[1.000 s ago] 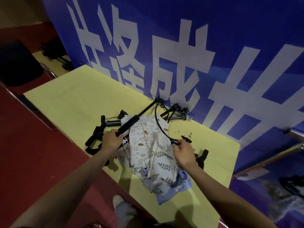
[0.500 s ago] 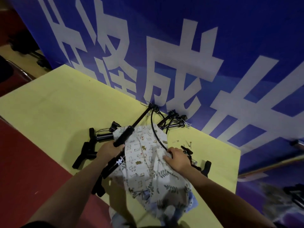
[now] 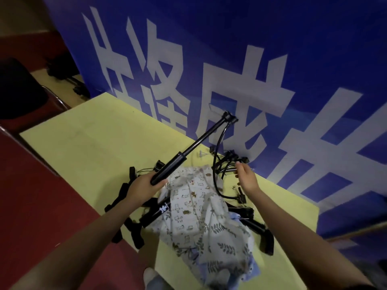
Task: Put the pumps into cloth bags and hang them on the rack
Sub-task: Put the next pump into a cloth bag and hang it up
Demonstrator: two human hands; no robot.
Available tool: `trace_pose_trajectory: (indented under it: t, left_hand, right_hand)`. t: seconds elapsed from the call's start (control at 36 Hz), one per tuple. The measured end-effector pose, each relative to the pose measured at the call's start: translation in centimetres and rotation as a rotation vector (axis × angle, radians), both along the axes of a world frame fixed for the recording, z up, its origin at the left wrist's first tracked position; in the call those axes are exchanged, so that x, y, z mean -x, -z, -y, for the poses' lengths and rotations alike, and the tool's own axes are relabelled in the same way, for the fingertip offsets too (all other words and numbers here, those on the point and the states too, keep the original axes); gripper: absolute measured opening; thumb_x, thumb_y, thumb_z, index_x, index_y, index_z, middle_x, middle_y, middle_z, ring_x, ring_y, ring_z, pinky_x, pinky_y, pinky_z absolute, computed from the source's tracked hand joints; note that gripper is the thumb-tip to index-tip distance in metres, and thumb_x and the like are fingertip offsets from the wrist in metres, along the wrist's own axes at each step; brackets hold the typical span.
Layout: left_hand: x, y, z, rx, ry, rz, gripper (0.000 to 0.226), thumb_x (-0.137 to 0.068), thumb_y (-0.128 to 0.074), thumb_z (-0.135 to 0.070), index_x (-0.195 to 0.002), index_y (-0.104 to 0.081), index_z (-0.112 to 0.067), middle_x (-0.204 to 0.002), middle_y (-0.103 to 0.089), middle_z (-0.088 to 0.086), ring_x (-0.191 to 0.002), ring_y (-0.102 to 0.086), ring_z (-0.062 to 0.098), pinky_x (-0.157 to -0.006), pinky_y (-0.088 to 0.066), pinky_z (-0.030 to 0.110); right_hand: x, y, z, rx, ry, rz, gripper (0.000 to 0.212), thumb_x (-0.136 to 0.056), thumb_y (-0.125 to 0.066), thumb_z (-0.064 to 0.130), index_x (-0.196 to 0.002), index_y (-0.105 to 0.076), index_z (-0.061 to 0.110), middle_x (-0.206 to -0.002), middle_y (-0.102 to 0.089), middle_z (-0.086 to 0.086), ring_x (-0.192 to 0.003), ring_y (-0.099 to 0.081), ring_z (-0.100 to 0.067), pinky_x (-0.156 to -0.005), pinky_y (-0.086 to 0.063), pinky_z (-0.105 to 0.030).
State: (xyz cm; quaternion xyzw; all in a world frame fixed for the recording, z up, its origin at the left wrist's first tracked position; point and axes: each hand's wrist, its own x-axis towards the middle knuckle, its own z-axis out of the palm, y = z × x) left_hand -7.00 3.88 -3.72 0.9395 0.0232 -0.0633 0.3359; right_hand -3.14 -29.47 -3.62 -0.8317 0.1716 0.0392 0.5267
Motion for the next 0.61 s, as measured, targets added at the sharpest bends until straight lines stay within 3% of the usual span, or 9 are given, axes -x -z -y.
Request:
trace_pose_trajectory:
  t: [0.11, 0.19, 0.33, 0.44, 0.5, 0.56, 0.61]
  left_hand:
    - [1.0, -1.7, 1.5, 0.062, -0.006, 0.038, 0.027, -0.089, -0.059, -0.051, -0.101, -0.062, -0.028, -0.074, -0.064, -0.001, -0.064, -0.061, 0.015, -0.054, -0.043, 0.030]
    - [1.9, -2.8, 2.9, 0.088, -0.016, 0.078, 0.027, -0.089, -0.061, -0.047, -0.105, -0.061, -0.026, -0.078, -0.065, 0.000, -0.068, -0.063, 0.016, -0.057, -0.048, 0.033]
    - [3.4, -4.4, 5.2, 0.076, -0.010, 0.082, 0.033, -0.090, -0.059, -0.049, -0.111, -0.060, -0.023, -0.084, -0.066, 0.000, -0.075, -0.064, 0.015, -0.066, -0.053, 0.037]
    - [4.3, -5.3, 6.3, 0.061, 0.026, 0.101, 0.033, -0.089, -0.059, -0.053, -0.105, -0.060, -0.024, -0.088, -0.068, 0.003, -0.077, -0.065, 0.018, -0.073, -0.056, 0.044]
    - [4.7, -5.8, 6.5, 0.082, 0.037, 0.127, 0.029, -0.089, -0.059, -0.053, -0.102, -0.059, -0.028, -0.085, -0.068, 0.001, -0.075, -0.065, 0.016, -0.071, -0.056, 0.045]
    - [5.0, -6.6, 6.8, 0.114, 0.039, 0.161, 0.025, -0.088, -0.059, -0.054, -0.099, -0.058, -0.032, -0.086, -0.068, -0.001, -0.075, -0.065, 0.014, -0.071, -0.055, 0.043]
    - [5.1, -7.5, 7.1, 0.138, 0.047, 0.192, 0.024, -0.088, -0.060, -0.053, -0.099, -0.058, -0.032, -0.085, -0.068, 0.001, -0.074, -0.065, 0.018, -0.069, -0.054, 0.043]
  right_hand:
    - [-0.6, -2.7, 0.8, -0.172, 0.014, 0.016, 0.039, -0.103, -0.034, 0.041, -0.115, -0.054, 0.009, -0.093, -0.056, -0.004, -0.085, -0.053, -0.021, -0.067, -0.043, -0.032]
    - [-0.3, -4.5, 1.1, -0.277, -0.024, 0.023, 0.042, -0.103, -0.033, 0.041, -0.121, -0.054, 0.009, -0.098, -0.060, -0.005, -0.085, -0.057, -0.019, -0.075, -0.046, -0.036]
    - [1.2, -7.8, 0.1, -0.497, -0.137, 0.056, 0.046, -0.103, -0.028, 0.046, -0.132, -0.049, 0.017, -0.123, -0.061, -0.012, -0.109, -0.060, -0.025, -0.084, -0.051, -0.037]
    - [2.1, -10.0, -0.6, -0.600, -0.152, 0.092, 0.053, -0.102, -0.027, 0.050, -0.139, -0.042, 0.015, -0.123, -0.059, -0.014, -0.111, -0.059, -0.027, -0.083, -0.052, -0.036]
    - [2.2, -10.8, -0.6, -0.609, -0.148, 0.112, 0.055, -0.101, -0.029, 0.051, -0.141, -0.041, 0.015, -0.125, -0.058, -0.015, -0.111, -0.059, -0.027, -0.090, -0.050, -0.040]
    - [2.3, -11.6, -0.3, -0.573, -0.141, 0.135, 0.056, -0.101, -0.031, 0.050, -0.140, -0.043, 0.011, -0.125, -0.056, -0.012, -0.114, -0.056, -0.026, -0.095, -0.048, -0.042]
    - [2.4, -12.4, 0.2, -0.547, -0.125, 0.154, 0.052, -0.102, -0.031, 0.047, -0.130, -0.052, 0.009, -0.118, -0.058, -0.009, -0.108, -0.056, -0.022, -0.090, -0.048, -0.038]
